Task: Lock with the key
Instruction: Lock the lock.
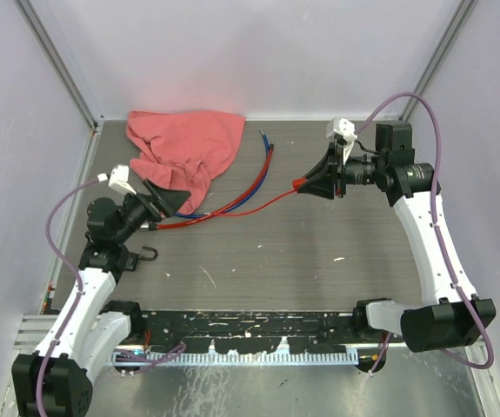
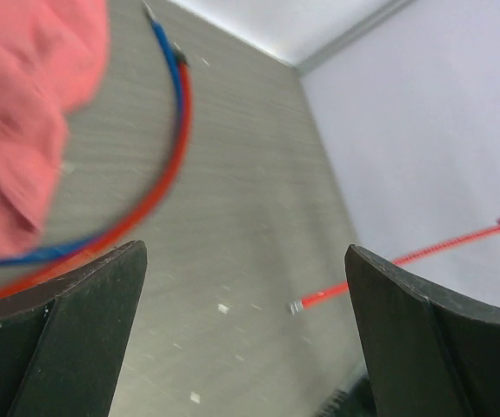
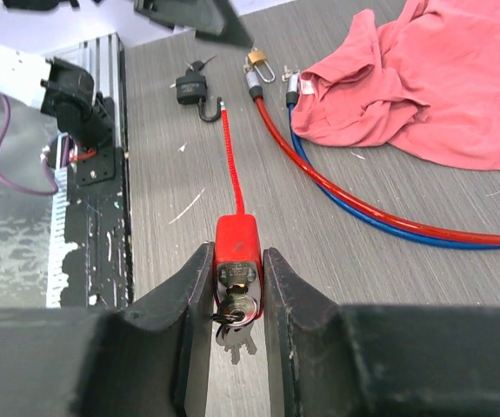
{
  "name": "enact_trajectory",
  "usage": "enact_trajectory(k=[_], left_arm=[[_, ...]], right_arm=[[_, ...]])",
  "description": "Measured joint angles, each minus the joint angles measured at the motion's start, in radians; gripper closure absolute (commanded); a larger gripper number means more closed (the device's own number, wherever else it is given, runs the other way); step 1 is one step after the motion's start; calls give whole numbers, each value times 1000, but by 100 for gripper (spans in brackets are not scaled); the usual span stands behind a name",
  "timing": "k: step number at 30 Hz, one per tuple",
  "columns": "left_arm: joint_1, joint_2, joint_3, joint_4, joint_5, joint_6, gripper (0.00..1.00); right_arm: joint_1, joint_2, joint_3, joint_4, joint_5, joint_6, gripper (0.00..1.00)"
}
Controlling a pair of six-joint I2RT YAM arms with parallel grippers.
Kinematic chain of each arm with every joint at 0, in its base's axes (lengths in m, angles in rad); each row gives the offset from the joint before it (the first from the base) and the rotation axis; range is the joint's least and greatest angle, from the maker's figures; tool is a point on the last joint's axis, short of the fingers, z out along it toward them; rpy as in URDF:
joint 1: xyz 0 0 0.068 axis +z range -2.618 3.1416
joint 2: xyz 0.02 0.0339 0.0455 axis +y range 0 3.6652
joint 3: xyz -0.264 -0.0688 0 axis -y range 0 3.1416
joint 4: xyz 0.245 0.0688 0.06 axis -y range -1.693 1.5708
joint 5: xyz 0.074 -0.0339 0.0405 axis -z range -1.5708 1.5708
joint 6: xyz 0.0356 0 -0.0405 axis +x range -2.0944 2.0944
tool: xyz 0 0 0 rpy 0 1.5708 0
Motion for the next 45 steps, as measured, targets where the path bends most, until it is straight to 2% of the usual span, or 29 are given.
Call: enact_trajectory(k=[4, 8, 12, 17, 21, 28, 37, 45], left_arm=[[-35, -60, -111, 84, 61, -233, 0], [-147, -176, -127, 129, 6, -370, 1], [-270, -239, -127, 183, -109, -473, 10], [-405, -217, -142, 154, -328, -609, 22], [-529, -167, -143, 133, -466, -640, 30], [-658, 11, -76, 121, -651, -630, 31], [-676, 214, 32, 109, -788, -635, 37], [-676, 249, 87, 83, -856, -644, 43]], right_arm=[[0, -14, -1, 108, 12, 177, 99], [-6, -14, -18, 213, 16, 327, 99], [-31, -14, -54, 333, 18, 493, 99], [-58, -12, -152, 533, 14, 718, 99], [-63, -9, -237, 674, 13, 868, 99], [-63, 4, -317, 840, 7, 1040, 99], [-63, 6, -330, 917, -2, 1099, 99], [-63, 6, -346, 931, -9, 1110, 99]])
